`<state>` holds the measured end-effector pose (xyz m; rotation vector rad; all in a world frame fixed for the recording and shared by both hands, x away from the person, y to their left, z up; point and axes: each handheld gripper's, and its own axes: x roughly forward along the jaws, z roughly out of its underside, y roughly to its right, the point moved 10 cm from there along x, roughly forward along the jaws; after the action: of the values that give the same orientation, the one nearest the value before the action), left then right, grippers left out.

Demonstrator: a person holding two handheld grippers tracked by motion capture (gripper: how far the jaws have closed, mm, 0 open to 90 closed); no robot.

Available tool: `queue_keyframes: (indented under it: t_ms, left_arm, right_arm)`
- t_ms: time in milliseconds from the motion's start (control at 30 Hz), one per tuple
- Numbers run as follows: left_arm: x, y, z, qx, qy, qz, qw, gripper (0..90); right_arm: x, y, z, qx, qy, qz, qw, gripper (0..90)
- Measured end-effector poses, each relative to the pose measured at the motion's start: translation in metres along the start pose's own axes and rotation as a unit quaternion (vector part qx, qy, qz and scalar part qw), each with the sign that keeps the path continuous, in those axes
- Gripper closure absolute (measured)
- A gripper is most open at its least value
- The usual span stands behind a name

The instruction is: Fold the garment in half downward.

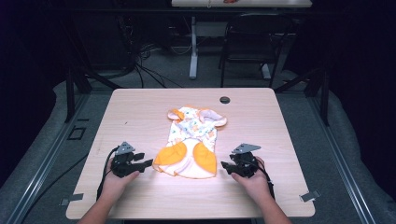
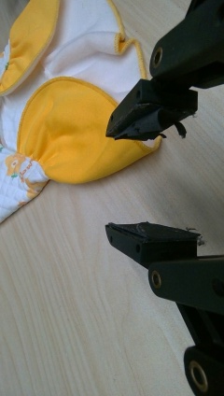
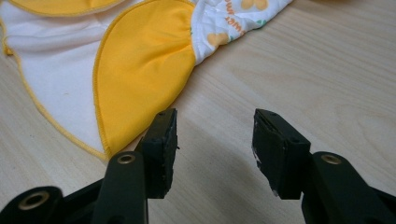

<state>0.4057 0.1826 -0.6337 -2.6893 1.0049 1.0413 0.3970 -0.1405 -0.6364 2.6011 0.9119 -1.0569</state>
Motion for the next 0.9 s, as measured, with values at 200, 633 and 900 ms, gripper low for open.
queue_keyframes:
  t_ms: [200, 633, 900]
  left_arm:
    - [-0.001, 0.002, -0.005, -0.01, 0.01, 0.011, 0.9998, 49.1]
    - [0.016, 0.022, -0.017, 0.024, 0.019, 0.015, 0.9994, 76.2]
    - [0.03, 0.028, -0.008, 0.056, -0.013, 0.015, 0.9983, 87.1]
  right_arm:
    - [0.004, 0.0, 0.0, 0.006, 0.0, -0.003, 1.0, 49.9]
    - [0.007, -0.025, -0.015, -0.015, 0.013, -0.031, 0.9993, 67.3]
    - [0.019, -0.044, -0.02, -0.062, 0.0, -0.034, 0.9975, 79.1]
